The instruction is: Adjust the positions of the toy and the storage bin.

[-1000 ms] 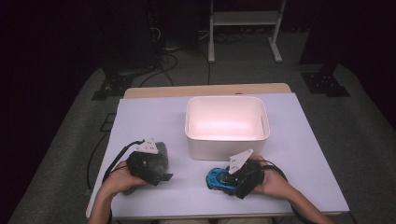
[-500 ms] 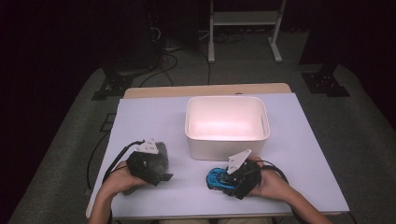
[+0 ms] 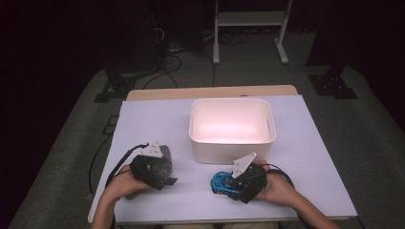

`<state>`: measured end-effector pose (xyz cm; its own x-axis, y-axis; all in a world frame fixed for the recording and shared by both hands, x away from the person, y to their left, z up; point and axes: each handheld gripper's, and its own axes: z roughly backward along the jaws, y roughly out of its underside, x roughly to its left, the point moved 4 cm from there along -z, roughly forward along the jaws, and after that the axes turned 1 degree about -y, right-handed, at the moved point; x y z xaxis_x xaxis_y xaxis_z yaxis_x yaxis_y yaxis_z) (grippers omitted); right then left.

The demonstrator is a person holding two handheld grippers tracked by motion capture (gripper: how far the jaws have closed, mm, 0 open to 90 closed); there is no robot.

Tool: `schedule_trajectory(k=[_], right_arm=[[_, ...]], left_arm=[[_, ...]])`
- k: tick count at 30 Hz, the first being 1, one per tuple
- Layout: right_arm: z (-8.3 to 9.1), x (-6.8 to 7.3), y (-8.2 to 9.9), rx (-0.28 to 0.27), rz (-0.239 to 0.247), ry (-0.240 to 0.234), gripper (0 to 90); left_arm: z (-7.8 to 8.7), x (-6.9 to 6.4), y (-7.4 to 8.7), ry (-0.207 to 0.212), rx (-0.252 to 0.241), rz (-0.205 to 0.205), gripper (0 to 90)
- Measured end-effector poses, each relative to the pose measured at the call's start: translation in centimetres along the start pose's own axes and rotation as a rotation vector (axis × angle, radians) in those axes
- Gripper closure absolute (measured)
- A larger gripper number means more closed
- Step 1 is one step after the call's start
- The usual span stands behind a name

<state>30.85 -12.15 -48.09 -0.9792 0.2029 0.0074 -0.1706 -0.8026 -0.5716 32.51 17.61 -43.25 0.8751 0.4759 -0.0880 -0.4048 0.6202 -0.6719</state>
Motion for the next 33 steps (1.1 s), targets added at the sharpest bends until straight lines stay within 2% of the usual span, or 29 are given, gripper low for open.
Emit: schedule_trajectory(k=[3, 21, 33], right_arm=[[0.12, 0.01, -0.06, 0.005, -0.003, 0.004, 24.4], [0.32, 0.14, -0.32, 0.015, 0.032, 0.002, 25.0], [0.72, 0.49, -0.64, -0.018, 0.018, -0.043, 25.1]], left_arm=[[0.04, -0.01, 0.00, -0.002, -0.004, 0.005, 8.8], [0.19, 0.17, 0.11, -0.004, -0.008, 0.007, 8.8], [0.32, 0.17, 0.10, -0.006, -0.009, 0.003, 8.7]])
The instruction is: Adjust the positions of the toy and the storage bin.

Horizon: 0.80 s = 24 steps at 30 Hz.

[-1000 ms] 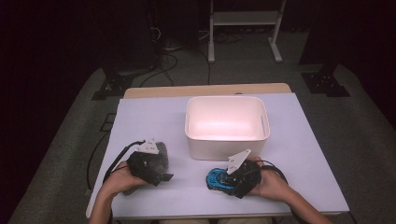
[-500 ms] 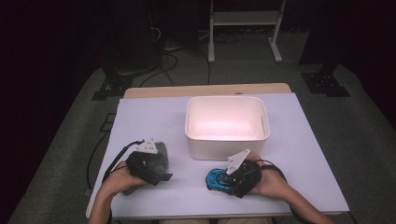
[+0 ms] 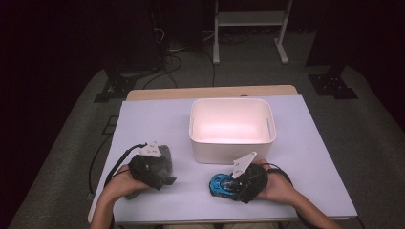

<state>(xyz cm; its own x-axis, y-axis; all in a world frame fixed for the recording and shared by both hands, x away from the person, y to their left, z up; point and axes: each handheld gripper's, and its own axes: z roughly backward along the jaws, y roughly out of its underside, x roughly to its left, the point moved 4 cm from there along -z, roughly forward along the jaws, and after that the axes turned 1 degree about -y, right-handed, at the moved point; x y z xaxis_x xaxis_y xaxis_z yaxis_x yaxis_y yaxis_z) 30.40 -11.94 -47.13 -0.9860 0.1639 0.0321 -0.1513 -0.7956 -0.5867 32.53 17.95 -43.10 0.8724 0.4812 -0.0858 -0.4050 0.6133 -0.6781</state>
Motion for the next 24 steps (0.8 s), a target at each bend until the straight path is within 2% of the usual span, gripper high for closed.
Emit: schedule_trajectory(k=[3, 10, 24], right_arm=[[0.2, 0.1, -0.2, 0.002, 0.011, 0.007, 25.0], [0.8, 0.5, -0.7, -0.012, 0.013, -0.026, 25.0], [3.6, 1.5, -3.1, -0.047, 0.047, -0.073, 25.1]], left_arm=[[0.0, 0.0, 0.0, 0.001, 0.000, 0.001, 8.7], [0.1, 0.0, 0.0, 0.000, -0.004, -0.003, 8.8], [0.0, 0.1, 0.1, 0.000, -0.008, -0.008, 8.7]])
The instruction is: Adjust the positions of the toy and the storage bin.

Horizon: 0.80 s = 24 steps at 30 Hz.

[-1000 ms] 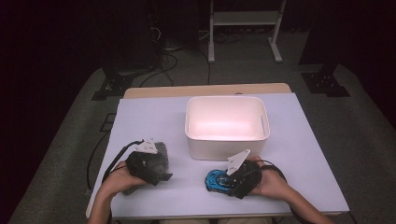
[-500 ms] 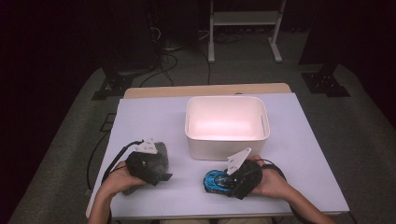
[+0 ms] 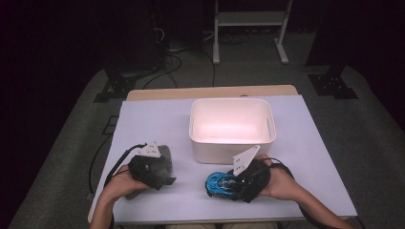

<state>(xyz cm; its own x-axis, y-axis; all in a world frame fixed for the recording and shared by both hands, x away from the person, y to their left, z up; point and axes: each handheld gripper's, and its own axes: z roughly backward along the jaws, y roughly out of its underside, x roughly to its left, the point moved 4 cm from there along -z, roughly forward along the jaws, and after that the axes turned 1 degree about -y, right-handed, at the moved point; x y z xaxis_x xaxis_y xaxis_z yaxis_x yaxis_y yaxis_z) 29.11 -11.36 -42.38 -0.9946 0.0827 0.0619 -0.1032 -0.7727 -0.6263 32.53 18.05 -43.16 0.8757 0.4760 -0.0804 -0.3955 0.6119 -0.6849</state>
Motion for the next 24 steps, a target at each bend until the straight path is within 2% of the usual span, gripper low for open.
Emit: schedule_trajectory(k=[6, 12, 17, 24], right_arm=[[1.7, 0.5, -1.5, 0.008, 0.030, 0.000, 25.0], [4.1, 0.6, -3.1, -0.008, 0.038, 0.000, 25.0], [6.2, 0.3, -4.8, -0.022, 0.046, 0.005, 25.0], [8.5, -0.7, -7.1, -0.009, 0.058, 0.009, 25.0]], left_arm=[[0.1, 0.2, 0.1, 0.001, -0.004, 0.006, 8.7], [0.2, 0.3, 0.2, 0.000, -0.018, 0.012, 8.7], [0.3, 0.6, 0.4, -0.004, -0.022, 0.018, 8.8], [0.4, 0.5, 0.3, -0.003, -0.022, 0.012, 8.7]])
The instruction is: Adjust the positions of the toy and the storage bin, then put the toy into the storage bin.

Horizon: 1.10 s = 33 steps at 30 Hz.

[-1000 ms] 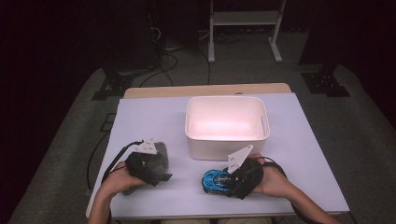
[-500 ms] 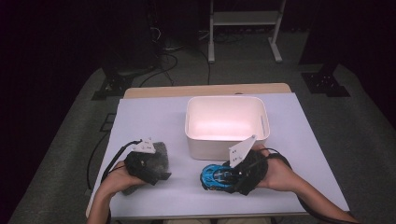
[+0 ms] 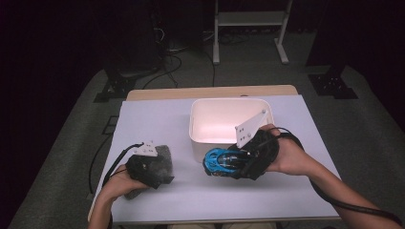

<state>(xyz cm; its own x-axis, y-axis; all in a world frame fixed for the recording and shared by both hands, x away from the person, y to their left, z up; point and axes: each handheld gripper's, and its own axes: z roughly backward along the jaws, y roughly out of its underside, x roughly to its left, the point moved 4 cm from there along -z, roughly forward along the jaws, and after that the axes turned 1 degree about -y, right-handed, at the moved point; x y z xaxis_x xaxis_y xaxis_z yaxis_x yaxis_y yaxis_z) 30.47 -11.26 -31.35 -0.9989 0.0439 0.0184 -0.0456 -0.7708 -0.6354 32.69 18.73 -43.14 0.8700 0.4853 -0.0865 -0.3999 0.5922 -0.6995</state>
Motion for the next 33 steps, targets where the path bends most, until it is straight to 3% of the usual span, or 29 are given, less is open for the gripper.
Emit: schedule_trajectory(k=[4, 14, 25, 33], right_arm=[[1.0, -0.8, -1.0, 0.020, 0.002, 0.014, 25.0], [2.6, -2.9, -3.1, 0.011, -0.007, 0.012, 25.0], [3.6, -5.3, -4.0, 0.011, -0.009, 0.028, 25.1], [3.9, -6.9, -4.6, 0.003, -0.022, 0.032, 25.1]], left_arm=[[0.2, 0.0, 0.0, -0.003, -0.010, 0.008, 8.8], [0.3, 0.1, 0.3, -0.004, -0.010, 0.017, 8.8], [0.5, 0.1, 0.5, -0.015, -0.014, 0.025, 8.7], [0.4, 0.0, 0.3, -0.016, 0.000, 0.002, 8.7]])
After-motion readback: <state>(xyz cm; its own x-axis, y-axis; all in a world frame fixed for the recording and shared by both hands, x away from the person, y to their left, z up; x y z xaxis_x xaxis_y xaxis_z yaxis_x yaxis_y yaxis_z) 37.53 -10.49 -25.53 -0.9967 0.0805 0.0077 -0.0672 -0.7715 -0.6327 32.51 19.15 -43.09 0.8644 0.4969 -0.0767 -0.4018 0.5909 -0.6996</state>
